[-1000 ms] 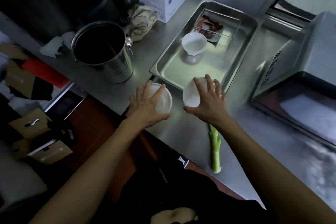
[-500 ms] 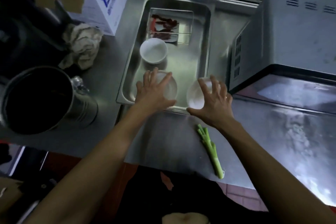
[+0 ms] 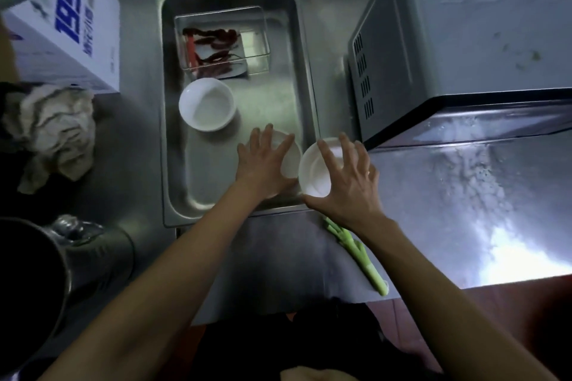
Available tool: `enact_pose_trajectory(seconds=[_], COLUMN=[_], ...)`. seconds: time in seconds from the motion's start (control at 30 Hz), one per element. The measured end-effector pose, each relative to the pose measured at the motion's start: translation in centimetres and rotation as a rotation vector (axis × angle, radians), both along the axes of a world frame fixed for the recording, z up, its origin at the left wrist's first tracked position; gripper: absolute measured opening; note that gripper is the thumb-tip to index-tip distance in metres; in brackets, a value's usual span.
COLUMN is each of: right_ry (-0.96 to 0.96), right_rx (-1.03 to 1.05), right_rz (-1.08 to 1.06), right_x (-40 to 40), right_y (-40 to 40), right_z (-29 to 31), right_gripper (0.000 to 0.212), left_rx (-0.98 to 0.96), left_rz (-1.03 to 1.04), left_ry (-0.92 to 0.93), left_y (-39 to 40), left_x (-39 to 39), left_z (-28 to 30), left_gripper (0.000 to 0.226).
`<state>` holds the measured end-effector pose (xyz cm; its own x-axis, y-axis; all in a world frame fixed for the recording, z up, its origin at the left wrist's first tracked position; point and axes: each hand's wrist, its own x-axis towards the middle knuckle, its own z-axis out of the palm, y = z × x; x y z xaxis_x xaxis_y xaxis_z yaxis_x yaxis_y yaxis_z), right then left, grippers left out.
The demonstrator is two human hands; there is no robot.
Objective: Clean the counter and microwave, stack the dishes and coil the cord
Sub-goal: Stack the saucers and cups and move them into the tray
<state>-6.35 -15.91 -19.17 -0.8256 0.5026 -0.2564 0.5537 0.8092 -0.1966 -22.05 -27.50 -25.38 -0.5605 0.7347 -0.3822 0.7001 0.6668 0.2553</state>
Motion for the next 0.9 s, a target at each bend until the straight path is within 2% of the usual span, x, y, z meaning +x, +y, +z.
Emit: enact_pose_trajectory(seconds=[0.33, 0.5, 0.73, 0.9], right_ry=[-0.015, -0.019, 0.016, -0.042], right_rx=[-0.045, -0.060, -0.078, -0.108], right_rz=[-0.004, 0.033, 0.133, 0.203], right_x=[-1.4, -2.6, -7.1, -9.8], right_y=[0.7, 0.5, -1.6, -3.7], right_z=[-0.3, -0.1, -0.1, -3.0], right_gripper=[0.115, 0.115, 0.113, 0.113], left_rx=[-0.038, 0.019, 0.152, 0.197], left_rz=[-0.041, 0.016, 0.239, 0.359], left_ry=[0.029, 0.053, 0.071, 0.060], left_y=[-0.3, -1.7, -6.9, -10.2], left_x=[-1.0, -1.4, -2.7, -2.7], left_z=[-1.2, -0.3, 1.5, 1.8], left_gripper=[0.102, 0.080, 0.041, 0.039])
